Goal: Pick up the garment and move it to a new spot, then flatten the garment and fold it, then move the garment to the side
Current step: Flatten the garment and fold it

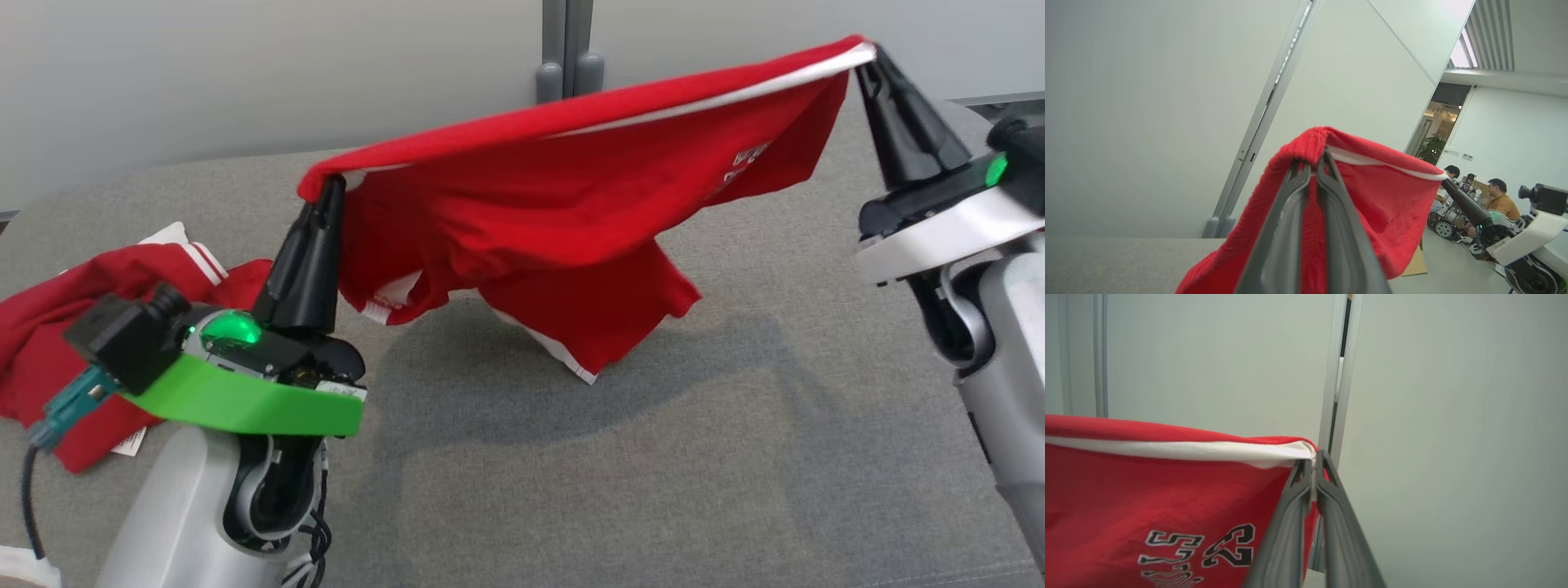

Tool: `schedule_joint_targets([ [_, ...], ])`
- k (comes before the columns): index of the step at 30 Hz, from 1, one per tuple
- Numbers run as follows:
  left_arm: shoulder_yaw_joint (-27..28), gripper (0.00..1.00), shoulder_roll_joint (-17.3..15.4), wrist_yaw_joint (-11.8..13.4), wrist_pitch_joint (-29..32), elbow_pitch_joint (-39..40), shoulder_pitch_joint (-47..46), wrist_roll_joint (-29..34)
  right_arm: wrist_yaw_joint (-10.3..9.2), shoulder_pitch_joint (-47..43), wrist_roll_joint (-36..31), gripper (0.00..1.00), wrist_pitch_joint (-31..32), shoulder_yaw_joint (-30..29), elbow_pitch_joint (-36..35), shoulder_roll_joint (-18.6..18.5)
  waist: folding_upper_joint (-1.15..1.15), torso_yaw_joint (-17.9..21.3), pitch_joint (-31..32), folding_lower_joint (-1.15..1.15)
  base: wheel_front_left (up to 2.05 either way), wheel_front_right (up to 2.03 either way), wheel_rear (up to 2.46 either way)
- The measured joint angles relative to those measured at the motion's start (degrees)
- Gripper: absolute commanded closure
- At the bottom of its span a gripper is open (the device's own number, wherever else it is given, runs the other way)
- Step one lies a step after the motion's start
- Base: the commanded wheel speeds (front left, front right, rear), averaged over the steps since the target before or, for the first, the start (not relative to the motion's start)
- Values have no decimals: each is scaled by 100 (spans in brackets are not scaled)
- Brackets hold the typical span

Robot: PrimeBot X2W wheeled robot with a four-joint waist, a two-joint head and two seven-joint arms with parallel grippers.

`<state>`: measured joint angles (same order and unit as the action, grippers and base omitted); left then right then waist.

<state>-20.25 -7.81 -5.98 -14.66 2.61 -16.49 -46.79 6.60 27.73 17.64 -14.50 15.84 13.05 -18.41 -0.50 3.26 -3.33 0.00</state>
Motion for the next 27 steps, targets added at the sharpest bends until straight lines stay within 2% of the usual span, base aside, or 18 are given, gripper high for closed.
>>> schedule_joint_targets([
  [4, 220, 100, -20, -7, 0, 679, -8, -136, 44, -13, 0, 100, -10, -298, -770, -245, 0, 95, 38, 0, 0, 0, 0],
  [7, 110, 100, -105, -9, 119, 846, -9, -308, 45, -260, 166, 100, -11, -245, -850, -420, 0, 138, 25, 0, 0, 0, 0],
  [10, -127, 100, -435, -9, 709, 666, -7, -391, 45, -654, 409, 100, 305, 5, -825, -467, 0, 155, -39, 0, 0, 0, 0],
  [15, -357, 100, -615, 157, 1684, -71, -30, -860, 46, -591, 756, 100, 1050, 555, -553, -339, 0, 172, -237, 0, 0, 0, 0],
  [18, -215, 100, -731, 391, 2015, -520, -466, -857, 49, 97, 692, 100, 1304, 804, -223, -138, 0, 191, -400, 0, 0, 0, 0],
  [20, 58, 100, -775, 492, 2016, -568, -1230, -738, 53, 939, 555, 100, 1147, 536, -238, 52, 0, 211, -511, 0, 0, 0, 0],
  [22, 305, 100, -719, 505, 1916, -359, -2194, -579, -83, 1852, 520, 100, 803, 94, -494, 229, 0, 232, -611, 0, 0, 0, 0],
  [24, 503, 100, -560, 503, 1814, -135, -3010, -597, -171, 2492, 347, 100, 561, -86, -656, 196, 0, 248, -691, 0, 0, 0, 0],
  [27, 458, 100, -554, 396, 1835, -208, -3298, -595, -155, 2444, 211, 100, 447, 65, -443, 60, 0, 264, -738, 0, 0, 0, 0],
])
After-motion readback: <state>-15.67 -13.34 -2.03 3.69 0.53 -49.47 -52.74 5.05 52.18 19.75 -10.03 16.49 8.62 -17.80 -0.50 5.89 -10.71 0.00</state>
